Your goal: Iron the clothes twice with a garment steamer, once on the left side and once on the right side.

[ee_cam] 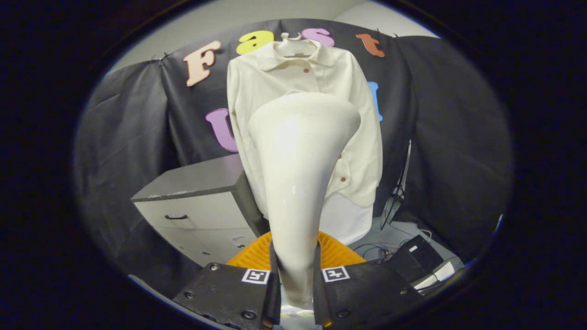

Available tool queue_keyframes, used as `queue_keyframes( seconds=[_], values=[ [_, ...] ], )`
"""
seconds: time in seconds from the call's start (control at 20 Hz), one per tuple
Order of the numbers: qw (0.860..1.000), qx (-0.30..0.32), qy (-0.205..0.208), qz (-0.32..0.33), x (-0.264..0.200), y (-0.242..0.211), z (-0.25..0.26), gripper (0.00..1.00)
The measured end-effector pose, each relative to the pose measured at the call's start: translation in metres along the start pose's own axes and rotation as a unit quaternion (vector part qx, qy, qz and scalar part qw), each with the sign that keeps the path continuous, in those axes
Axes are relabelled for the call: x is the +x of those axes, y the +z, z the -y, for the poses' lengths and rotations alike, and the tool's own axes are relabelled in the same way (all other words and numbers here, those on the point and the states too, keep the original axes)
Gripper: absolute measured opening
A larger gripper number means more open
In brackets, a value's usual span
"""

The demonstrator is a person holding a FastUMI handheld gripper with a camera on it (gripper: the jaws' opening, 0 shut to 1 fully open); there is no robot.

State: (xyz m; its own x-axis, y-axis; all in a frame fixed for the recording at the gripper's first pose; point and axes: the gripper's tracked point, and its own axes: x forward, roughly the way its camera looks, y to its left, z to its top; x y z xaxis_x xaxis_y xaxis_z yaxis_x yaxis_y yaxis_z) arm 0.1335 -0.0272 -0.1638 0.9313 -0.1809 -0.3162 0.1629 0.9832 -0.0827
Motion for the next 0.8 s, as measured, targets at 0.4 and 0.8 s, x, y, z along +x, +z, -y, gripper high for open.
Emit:
queue_keyframes(
  seconds=[0.4,0.8],
  values=[
    [0.992,-0.026,0.003,0.124,-0.086,0.061,-0.056,0.27],
    [0.986,-0.016,-0.008,0.165,-0.138,0.058,-0.065,0.27]
  ],
)
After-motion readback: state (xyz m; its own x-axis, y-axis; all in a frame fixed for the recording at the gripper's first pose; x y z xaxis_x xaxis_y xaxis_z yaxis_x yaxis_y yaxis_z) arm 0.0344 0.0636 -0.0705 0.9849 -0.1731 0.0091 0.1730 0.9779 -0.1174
